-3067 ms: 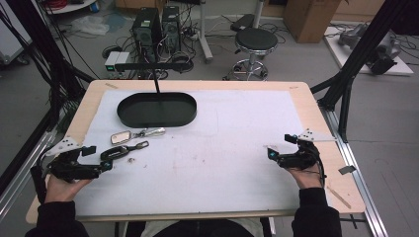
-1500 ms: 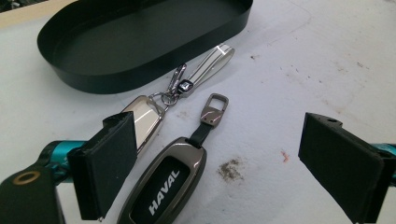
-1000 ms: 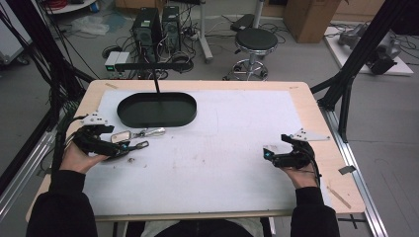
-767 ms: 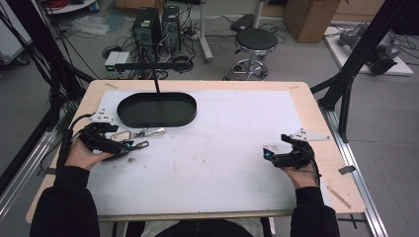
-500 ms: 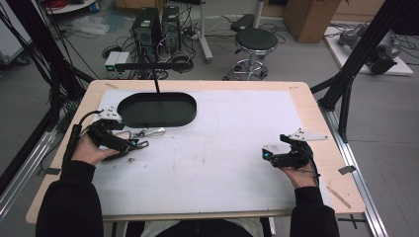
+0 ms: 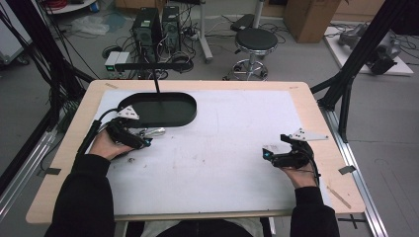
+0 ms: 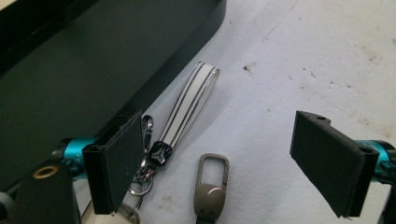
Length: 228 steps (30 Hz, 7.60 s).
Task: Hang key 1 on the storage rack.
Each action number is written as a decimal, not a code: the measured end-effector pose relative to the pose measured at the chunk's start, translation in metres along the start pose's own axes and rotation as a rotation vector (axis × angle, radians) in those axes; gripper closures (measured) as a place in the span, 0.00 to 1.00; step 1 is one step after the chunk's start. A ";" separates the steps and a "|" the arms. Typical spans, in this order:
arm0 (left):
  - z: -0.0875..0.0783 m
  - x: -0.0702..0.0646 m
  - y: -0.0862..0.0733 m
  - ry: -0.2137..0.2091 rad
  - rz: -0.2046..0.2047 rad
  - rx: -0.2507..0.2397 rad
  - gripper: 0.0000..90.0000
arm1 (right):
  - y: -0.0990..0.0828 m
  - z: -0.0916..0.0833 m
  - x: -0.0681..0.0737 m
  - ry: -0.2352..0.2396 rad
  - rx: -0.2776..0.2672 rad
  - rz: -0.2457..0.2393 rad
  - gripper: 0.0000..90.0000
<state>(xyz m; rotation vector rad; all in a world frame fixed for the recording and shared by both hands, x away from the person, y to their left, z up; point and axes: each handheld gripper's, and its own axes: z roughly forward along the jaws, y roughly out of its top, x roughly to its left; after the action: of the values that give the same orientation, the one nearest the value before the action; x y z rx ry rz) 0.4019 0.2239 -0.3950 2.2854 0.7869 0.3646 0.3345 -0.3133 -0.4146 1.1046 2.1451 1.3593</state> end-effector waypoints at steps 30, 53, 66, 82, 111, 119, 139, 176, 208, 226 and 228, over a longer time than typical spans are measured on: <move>0.045 0.006 0.008 -0.071 0.016 0.083 0.23 | -0.003 -0.005 -0.003 -0.018 0.005 0.006 0.01; 0.053 0.016 0.001 -0.058 -0.010 0.119 0.33 | -0.004 -0.007 -0.005 -0.017 0.002 0.015 0.01; 0.048 0.024 -0.001 -0.031 -0.001 0.096 0.75 | -0.004 -0.007 -0.006 -0.019 0.003 0.019 0.01; 0.035 0.029 0.001 -0.026 -0.016 0.065 0.84 | -0.004 -0.007 -0.007 -0.024 0.002 0.022 0.01; -0.066 0.053 0.035 -0.126 -0.154 -0.353 0.84 | -0.002 -0.007 -0.007 -0.016 -0.012 0.022 0.01; -0.077 0.054 0.056 -0.071 -0.160 -0.352 0.84 | -0.001 -0.009 -0.009 -0.001 -0.034 0.036 0.01; -0.068 0.074 0.077 0.033 -0.227 -0.461 0.84 | 0.000 -0.002 -0.005 0.034 -0.035 0.024 0.01; -0.060 0.114 0.136 0.146 -0.214 -0.481 0.84 | -0.003 -0.003 -0.005 0.032 -0.024 0.039 0.01; -0.049 0.132 0.148 0.188 -0.300 -0.515 0.84 | -0.006 0.000 -0.007 0.010 0.008 0.016 0.01; -0.051 0.126 0.146 0.122 -0.317 -0.433 0.11 | -0.005 0.000 -0.005 0.004 0.009 0.010 0.01; -0.053 0.123 0.148 0.107 -0.310 -0.442 0.09 | -0.005 0.000 -0.005 0.006 0.009 0.016 0.01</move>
<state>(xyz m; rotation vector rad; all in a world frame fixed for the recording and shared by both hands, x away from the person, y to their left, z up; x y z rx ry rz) 0.5378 0.2418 -0.2504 1.7159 0.9873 0.4662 0.3354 -0.3189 -0.4197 1.1252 2.1529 1.3634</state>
